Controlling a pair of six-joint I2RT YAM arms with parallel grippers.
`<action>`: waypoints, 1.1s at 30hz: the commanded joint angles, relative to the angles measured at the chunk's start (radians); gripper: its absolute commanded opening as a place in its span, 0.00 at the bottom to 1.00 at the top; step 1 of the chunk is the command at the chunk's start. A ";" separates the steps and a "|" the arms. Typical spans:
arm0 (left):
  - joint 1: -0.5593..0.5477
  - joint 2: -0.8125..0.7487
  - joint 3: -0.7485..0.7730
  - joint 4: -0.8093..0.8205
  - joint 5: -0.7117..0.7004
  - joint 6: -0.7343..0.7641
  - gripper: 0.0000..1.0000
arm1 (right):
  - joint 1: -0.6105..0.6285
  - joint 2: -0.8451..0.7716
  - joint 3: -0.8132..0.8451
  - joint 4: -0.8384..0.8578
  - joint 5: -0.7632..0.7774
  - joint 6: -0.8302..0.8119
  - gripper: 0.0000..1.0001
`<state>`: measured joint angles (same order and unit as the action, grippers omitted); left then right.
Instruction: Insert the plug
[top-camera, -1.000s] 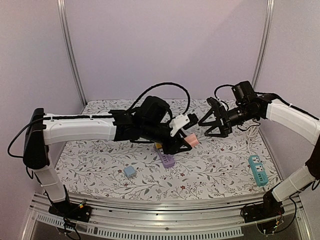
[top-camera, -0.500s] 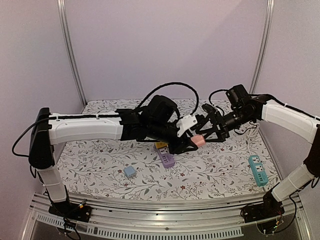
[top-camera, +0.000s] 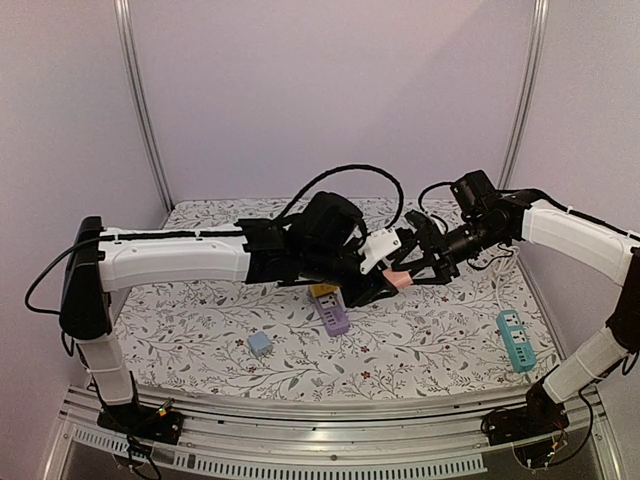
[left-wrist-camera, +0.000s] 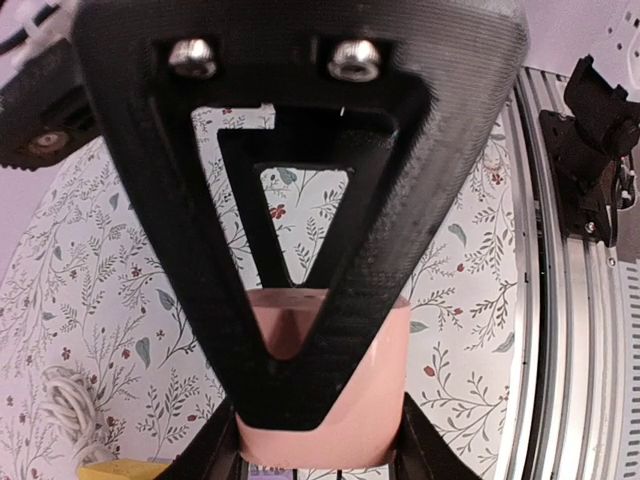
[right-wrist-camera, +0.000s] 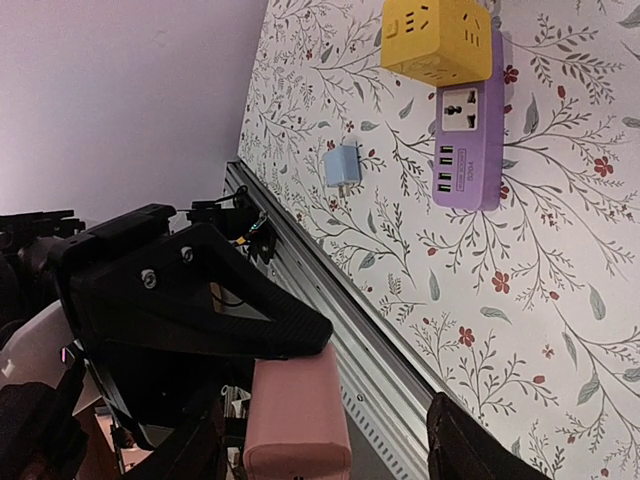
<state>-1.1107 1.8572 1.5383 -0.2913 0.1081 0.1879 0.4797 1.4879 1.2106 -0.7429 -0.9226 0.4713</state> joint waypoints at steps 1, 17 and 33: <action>-0.021 0.040 0.041 -0.017 -0.051 -0.018 0.00 | 0.004 0.008 -0.009 0.005 0.010 0.013 0.66; -0.034 0.056 0.057 -0.022 -0.105 -0.029 0.00 | 0.004 0.027 -0.011 0.003 -0.002 0.012 0.59; -0.040 0.075 0.069 -0.017 -0.096 -0.016 0.00 | 0.004 0.050 -0.005 -0.005 -0.016 0.006 0.49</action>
<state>-1.1343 1.9141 1.5837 -0.3111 0.0113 0.1646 0.4797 1.5166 1.2098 -0.7410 -0.9249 0.4870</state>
